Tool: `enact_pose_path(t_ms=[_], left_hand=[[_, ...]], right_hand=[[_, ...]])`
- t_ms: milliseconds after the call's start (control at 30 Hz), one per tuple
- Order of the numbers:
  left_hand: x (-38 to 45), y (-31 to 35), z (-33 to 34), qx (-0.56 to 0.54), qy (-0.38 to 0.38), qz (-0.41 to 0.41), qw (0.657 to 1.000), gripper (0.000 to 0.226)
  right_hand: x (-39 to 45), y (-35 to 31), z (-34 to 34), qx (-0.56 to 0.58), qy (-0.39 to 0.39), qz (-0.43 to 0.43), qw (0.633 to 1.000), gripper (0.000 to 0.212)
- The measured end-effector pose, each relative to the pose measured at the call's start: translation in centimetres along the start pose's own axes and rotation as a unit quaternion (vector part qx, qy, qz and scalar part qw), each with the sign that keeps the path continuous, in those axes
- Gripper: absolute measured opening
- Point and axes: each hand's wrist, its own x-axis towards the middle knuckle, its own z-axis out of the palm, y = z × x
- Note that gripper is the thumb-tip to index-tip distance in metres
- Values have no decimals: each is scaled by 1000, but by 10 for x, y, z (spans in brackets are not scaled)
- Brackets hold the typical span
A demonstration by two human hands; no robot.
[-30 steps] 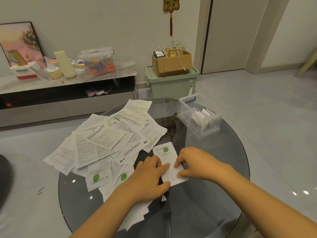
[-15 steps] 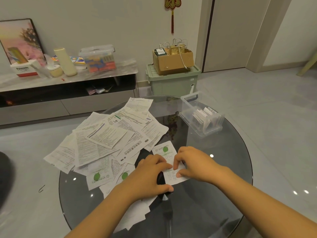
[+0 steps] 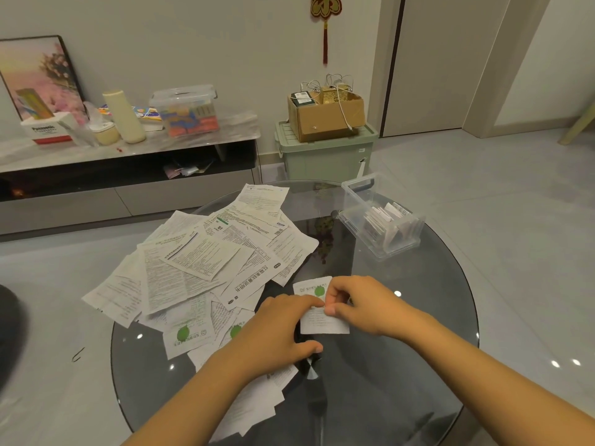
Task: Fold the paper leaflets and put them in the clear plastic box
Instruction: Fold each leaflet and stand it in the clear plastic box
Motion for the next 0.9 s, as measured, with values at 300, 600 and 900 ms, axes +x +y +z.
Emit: enact_pose_path(t_ms=[300,600,900], left_hand=[[-2,-5,1,-85,41,-6,996,42],[9,-6,7,-113,122,-48,985,17],[14,-8,13,-108,154,-102,977,62]], right_hand=[[5,1,5,45,33,31,998,9],[4,4,-2,72,-5,30,997,36],[11,10,11,-77,84,64,991,40]])
